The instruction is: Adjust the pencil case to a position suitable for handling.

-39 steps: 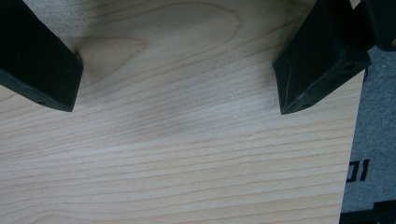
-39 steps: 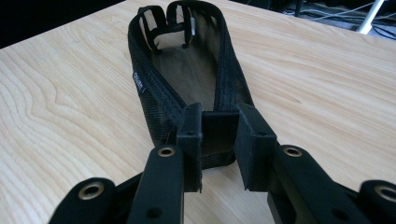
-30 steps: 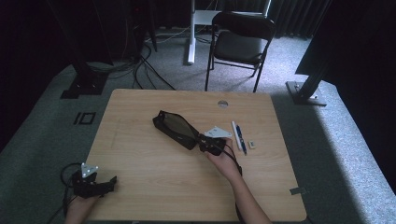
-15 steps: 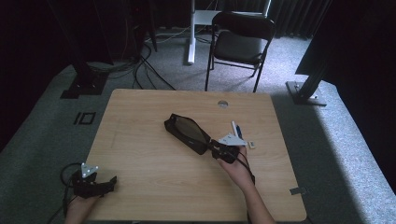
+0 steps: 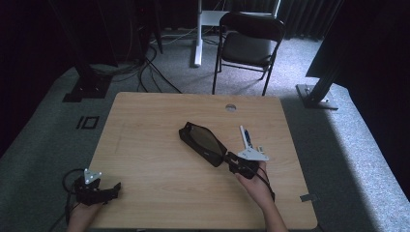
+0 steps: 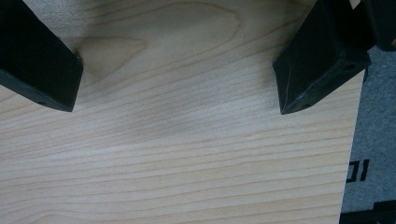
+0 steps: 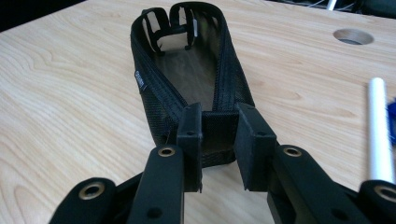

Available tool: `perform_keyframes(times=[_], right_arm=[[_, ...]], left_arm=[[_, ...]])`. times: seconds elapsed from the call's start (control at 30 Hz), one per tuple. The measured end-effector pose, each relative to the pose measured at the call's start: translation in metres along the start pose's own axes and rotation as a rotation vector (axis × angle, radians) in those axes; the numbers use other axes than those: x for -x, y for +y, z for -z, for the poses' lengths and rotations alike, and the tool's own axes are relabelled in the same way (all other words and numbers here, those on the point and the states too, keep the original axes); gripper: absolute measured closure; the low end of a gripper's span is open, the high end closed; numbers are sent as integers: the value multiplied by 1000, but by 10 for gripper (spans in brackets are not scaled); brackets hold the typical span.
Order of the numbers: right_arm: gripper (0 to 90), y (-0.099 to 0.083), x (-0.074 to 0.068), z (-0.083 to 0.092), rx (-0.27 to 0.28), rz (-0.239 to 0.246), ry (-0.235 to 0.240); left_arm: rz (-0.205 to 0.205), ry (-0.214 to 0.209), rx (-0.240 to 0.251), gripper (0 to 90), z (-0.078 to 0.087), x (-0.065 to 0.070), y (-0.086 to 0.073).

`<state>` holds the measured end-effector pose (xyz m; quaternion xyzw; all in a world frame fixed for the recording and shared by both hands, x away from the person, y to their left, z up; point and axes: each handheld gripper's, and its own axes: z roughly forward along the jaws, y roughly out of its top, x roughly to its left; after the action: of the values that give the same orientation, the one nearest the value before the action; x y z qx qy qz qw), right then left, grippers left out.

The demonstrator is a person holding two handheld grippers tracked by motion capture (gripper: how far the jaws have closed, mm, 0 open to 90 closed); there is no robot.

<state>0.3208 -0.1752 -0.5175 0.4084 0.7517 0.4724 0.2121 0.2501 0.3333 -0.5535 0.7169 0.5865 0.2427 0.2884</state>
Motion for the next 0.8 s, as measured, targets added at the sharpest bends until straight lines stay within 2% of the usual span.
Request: perform_keyframes(times=[0.5,0.8], right_arm=[[732,-18,11,36,-17,3,-34],[732,-32,19,57,-11,-35,-56]], left_arm=[[-2,0,-2,12,0,0,0],[-2,0,-2,12,0,0,0]])
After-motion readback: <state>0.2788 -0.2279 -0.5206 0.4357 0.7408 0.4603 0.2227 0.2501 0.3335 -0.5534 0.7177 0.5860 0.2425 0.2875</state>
